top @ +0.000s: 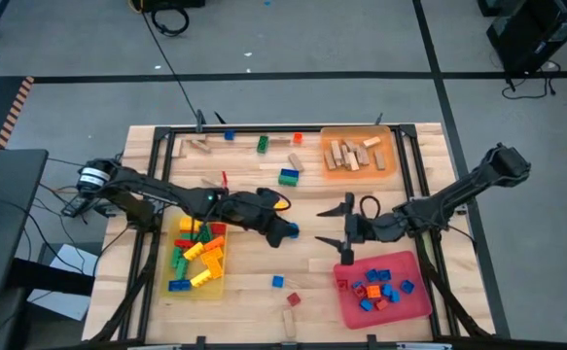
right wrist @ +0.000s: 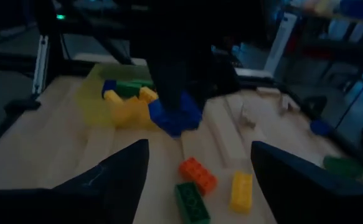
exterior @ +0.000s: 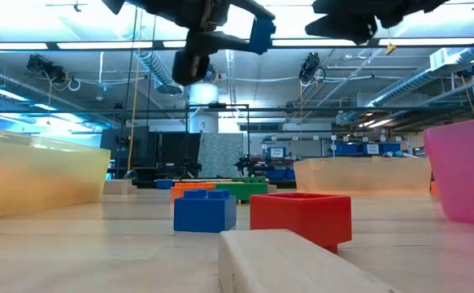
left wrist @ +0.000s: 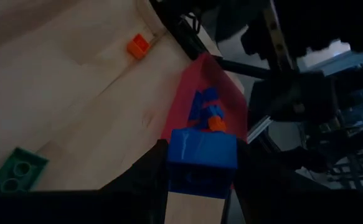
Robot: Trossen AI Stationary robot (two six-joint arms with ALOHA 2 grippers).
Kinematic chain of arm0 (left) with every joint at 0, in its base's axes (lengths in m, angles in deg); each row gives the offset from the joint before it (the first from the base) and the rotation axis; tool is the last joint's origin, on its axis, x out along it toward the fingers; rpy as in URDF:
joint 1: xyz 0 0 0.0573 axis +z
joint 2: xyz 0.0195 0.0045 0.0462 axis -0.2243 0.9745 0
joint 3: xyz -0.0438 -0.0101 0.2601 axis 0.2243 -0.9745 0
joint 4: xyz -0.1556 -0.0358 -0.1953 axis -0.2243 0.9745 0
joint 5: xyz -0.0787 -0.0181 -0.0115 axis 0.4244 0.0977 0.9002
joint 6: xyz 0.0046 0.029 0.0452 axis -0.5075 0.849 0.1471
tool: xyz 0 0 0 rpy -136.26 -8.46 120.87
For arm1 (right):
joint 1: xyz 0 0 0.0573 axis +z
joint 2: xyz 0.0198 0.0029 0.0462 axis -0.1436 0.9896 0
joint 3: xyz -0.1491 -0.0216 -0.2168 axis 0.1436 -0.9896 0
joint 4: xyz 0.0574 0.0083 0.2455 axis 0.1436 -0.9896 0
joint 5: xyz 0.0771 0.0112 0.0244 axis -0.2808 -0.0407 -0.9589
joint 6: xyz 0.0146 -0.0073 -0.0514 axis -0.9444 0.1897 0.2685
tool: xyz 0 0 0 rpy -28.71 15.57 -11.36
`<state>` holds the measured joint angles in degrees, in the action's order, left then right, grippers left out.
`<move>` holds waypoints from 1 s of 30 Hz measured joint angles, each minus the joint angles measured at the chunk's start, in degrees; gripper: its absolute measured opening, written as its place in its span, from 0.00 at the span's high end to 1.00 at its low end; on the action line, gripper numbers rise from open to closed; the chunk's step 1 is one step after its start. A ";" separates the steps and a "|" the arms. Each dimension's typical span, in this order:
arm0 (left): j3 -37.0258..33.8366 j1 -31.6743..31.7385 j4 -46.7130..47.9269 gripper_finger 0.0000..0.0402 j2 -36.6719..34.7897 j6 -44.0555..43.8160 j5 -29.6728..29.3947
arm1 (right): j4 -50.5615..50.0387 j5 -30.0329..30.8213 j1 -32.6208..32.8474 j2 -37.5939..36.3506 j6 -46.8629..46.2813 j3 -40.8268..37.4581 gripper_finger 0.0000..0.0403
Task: Sort blocks by size
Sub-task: Put the small blue game piece into the red bin
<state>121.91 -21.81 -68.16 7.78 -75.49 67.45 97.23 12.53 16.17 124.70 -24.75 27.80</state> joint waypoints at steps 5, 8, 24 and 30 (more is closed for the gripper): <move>0.00 0.15 -1.47 0.63 0.47 -0.02 -0.02 | 0.10 0.02 -0.39 5.36 7.46 4.33 0.20; -0.02 0.15 -1.30 0.63 0.61 -0.02 -0.02 | 0.15 -0.09 -1.41 9.07 9.28 7.30 0.18; -0.02 0.15 -1.78 0.62 0.60 0.35 1.11 | -0.29 -7.33 -4.71 18.47 11.87 14.62 0.30; -0.02 0.15 -1.73 0.62 0.60 0.31 1.42 | -0.94 -7.41 -5.20 18.47 11.98 14.65 0.48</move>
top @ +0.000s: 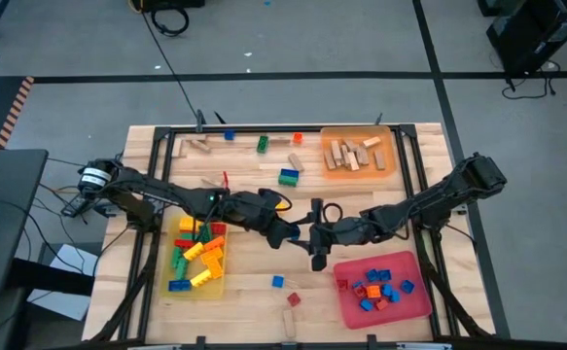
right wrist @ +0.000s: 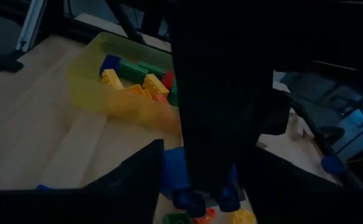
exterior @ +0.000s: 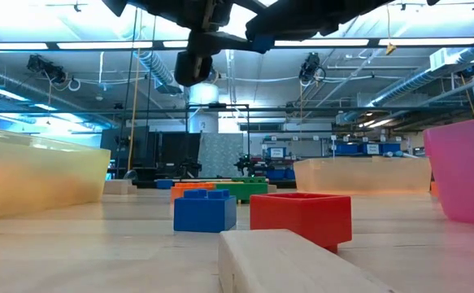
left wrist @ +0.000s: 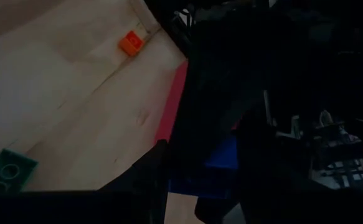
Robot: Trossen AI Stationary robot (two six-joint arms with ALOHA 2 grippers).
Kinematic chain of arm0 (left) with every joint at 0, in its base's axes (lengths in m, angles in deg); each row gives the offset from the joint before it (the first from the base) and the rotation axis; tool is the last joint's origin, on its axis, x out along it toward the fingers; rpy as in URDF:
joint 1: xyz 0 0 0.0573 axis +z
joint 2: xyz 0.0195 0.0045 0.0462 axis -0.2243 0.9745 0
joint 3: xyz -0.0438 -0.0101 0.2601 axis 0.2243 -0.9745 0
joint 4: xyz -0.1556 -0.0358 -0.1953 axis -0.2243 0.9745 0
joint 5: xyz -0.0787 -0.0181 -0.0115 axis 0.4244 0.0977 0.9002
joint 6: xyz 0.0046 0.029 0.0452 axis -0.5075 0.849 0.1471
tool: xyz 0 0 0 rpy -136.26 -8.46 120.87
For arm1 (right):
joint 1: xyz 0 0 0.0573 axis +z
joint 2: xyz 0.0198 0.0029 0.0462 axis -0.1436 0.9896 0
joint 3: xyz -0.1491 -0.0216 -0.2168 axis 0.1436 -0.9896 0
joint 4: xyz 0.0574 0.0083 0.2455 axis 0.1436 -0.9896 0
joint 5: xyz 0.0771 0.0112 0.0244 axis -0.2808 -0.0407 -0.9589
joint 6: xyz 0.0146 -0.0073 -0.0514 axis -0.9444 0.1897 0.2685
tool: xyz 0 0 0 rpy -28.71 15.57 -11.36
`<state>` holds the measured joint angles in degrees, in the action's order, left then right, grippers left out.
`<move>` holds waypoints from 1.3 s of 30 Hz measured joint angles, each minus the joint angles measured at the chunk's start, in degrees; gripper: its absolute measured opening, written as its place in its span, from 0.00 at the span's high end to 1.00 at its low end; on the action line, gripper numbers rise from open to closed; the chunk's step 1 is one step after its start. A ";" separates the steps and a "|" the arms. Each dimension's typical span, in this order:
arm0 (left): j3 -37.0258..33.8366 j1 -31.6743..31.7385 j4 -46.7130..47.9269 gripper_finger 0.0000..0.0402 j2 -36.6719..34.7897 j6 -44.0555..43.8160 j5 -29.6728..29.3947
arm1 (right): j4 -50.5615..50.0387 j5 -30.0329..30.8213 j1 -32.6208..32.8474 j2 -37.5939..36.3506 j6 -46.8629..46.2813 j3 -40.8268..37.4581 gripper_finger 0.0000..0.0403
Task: Sort blocks by size
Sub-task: Put the small blue game piece into the red bin
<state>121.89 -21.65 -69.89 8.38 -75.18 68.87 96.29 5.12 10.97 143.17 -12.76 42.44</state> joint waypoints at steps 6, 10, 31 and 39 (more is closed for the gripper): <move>-0.02 0.06 0.00 0.62 0.00 -1.03 -0.70 | -0.03 0.63 0.02 0.00 0.69 0.00 0.59; -0.02 0.31 0.14 0.60 0.00 -0.87 -1.83 | -0.10 0.84 0.02 0.00 0.45 0.00 0.59; 0.04 9.26 1.70 0.36 -1.01 11.42 11.37 | -5.97 8.71 0.11 -1.02 -11.50 -0.20 0.59; 0.07 13.78 21.09 0.37 -8.80 20.22 7.00 | -16.80 11.86 0.09 -6.09 -21.82 -0.17 0.60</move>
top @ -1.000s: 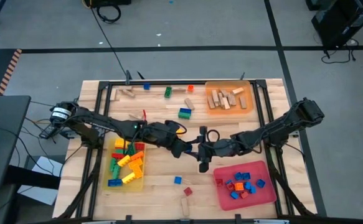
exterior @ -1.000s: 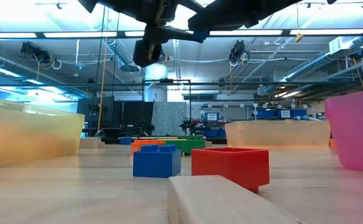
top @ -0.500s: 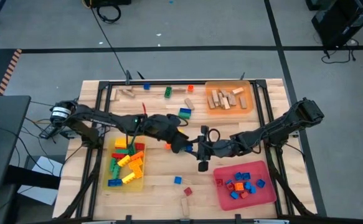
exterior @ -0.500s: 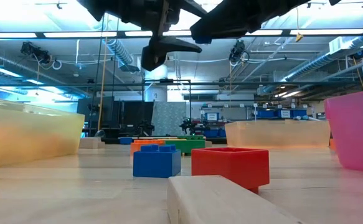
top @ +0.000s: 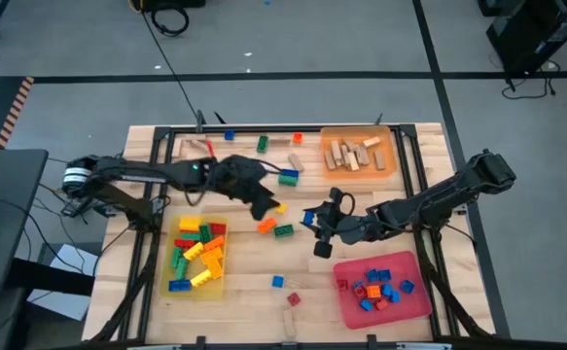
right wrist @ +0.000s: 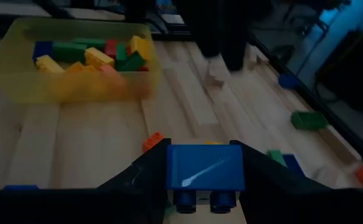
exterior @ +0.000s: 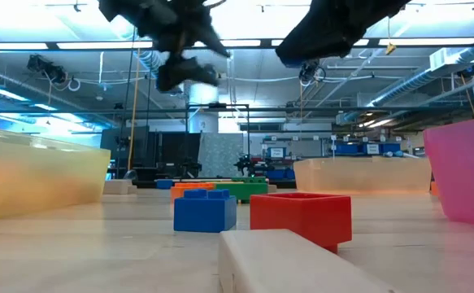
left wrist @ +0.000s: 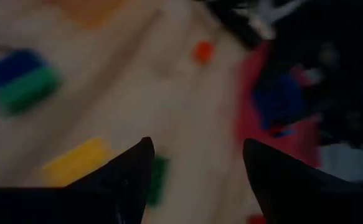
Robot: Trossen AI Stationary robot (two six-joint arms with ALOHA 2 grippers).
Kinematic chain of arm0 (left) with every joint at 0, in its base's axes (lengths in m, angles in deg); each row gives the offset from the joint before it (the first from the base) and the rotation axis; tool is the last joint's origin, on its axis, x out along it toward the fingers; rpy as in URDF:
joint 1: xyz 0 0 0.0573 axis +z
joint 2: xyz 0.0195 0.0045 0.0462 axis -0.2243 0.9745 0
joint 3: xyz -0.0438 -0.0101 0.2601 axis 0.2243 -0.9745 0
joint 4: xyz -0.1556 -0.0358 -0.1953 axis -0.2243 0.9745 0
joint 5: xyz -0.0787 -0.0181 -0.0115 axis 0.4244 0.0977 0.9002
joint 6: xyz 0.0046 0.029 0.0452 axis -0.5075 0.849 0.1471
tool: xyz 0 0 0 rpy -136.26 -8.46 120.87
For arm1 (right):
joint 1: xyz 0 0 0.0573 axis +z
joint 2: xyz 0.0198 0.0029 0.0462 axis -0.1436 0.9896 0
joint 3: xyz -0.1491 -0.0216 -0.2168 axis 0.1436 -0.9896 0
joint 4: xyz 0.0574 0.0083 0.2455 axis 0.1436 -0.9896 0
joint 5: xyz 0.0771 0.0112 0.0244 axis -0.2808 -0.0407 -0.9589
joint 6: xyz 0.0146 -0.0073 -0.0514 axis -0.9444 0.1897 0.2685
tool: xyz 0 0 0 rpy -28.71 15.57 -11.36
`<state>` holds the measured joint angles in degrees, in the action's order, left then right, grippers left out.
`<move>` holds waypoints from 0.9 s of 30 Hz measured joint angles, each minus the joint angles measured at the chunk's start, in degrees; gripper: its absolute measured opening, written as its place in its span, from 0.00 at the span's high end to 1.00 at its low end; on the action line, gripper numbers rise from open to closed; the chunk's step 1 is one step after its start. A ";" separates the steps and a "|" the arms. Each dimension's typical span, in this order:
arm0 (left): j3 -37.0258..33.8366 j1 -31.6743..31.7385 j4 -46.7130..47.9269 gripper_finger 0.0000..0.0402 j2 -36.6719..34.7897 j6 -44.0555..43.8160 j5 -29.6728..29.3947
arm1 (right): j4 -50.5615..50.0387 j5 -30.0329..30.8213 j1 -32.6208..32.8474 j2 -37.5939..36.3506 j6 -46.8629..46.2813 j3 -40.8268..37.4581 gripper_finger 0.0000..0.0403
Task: Sort blocks by size
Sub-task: Put the small blue game piece into the red bin
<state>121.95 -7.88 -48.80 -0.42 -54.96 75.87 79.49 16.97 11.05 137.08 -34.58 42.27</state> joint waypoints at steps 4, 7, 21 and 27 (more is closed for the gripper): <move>0.07 2.63 14.30 0.37 -5.16 2.44 -6.10 | -2.02 0.55 0.00 -1.79 -5.50 0.04 0.60; 0.07 3.79 26.72 0.37 -8.14 2.29 -13.90 | -2.48 0.58 0.00 -2.26 -8.53 0.09 0.60; -14.15 7.72 45.39 0.37 -8.10 2.53 -16.42 | -3.56 1.22 -0.01 -2.37 -16.76 0.09 0.59; -19.25 7.67 44.40 0.37 -8.12 1.81 -10.84 | -3.08 1.22 -0.06 -2.37 -17.24 0.09 0.59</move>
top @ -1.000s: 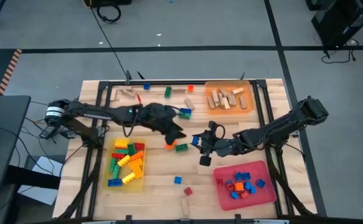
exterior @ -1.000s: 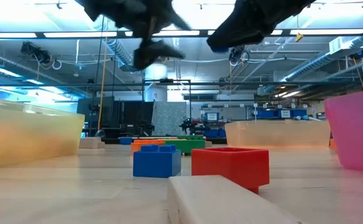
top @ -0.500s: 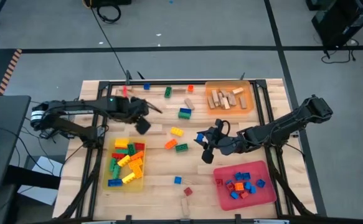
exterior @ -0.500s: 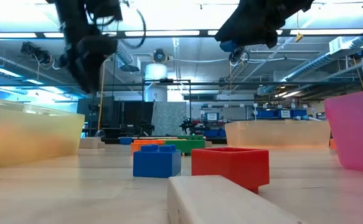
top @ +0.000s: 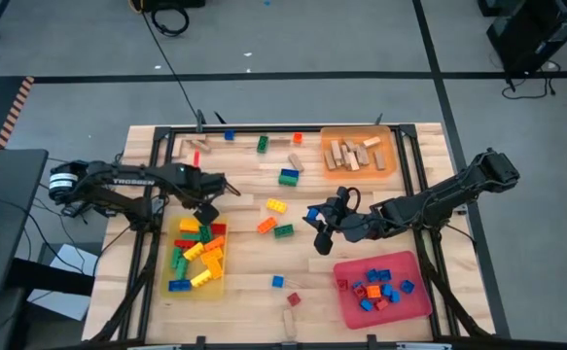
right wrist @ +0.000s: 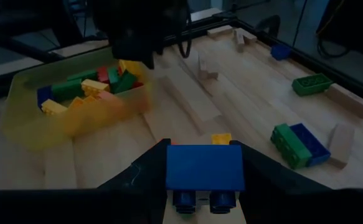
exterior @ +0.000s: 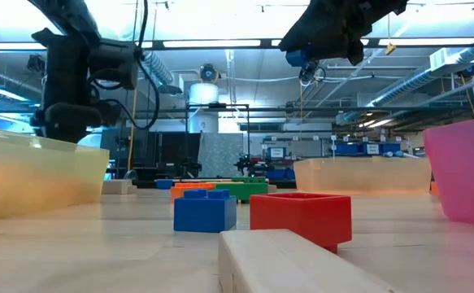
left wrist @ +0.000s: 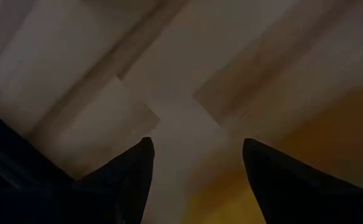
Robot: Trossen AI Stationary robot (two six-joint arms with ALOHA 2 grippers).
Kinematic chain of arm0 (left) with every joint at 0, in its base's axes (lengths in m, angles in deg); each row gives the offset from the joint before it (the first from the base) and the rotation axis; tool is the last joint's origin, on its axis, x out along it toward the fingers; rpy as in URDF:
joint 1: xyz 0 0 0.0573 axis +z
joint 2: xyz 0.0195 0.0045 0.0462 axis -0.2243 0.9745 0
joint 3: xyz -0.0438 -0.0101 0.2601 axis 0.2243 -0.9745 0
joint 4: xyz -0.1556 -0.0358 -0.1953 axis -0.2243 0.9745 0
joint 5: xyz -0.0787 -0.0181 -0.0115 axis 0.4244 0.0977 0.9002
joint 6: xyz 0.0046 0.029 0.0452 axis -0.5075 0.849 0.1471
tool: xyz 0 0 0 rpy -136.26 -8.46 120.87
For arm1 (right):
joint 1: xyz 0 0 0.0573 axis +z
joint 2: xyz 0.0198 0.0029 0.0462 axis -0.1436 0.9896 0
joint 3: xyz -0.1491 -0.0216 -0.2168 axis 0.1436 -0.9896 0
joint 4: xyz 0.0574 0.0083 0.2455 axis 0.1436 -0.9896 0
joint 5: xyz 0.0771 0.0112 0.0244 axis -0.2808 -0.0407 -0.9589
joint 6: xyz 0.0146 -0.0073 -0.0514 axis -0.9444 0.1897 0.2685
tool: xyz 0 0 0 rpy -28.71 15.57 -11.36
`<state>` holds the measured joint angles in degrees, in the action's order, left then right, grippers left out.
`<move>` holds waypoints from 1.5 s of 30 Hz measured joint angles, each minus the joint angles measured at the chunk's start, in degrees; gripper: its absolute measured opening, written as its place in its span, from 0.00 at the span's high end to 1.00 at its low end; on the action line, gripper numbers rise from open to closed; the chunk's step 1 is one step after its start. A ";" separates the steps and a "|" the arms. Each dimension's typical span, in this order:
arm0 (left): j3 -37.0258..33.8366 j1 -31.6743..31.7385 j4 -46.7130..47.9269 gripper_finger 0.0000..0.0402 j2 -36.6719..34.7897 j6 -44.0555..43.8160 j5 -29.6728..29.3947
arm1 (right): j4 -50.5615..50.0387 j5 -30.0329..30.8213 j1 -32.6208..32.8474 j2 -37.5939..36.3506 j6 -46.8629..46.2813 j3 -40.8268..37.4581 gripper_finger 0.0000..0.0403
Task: Sort blocks by size
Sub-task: Put the small blue game piece into the red bin
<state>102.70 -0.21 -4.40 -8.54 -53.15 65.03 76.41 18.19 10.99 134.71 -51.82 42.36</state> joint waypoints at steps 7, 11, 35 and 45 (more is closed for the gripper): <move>-1.64 -2.37 0.31 0.37 -0.13 -2.30 7.03 | 0.61 0.00 0.00 0.02 -0.02 0.00 0.59; -1.64 -5.12 0.44 0.37 -0.13 -4.14 8.45 | 0.68 0.00 0.00 0.04 -0.02 0.00 0.59; 10.77 12.35 -0.40 0.37 0.02 28.17 1.21 | 0.60 -0.02 0.02 0.04 -0.62 -0.02 0.59; 10.77 14.40 -1.88 0.37 3.08 32.33 3.00 | -9.59 -6.51 2.56 -0.37 -15.72 -0.06 0.59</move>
<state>113.47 14.19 -6.29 -5.46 -20.81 68.03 66.82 11.68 13.56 134.34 -67.54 42.30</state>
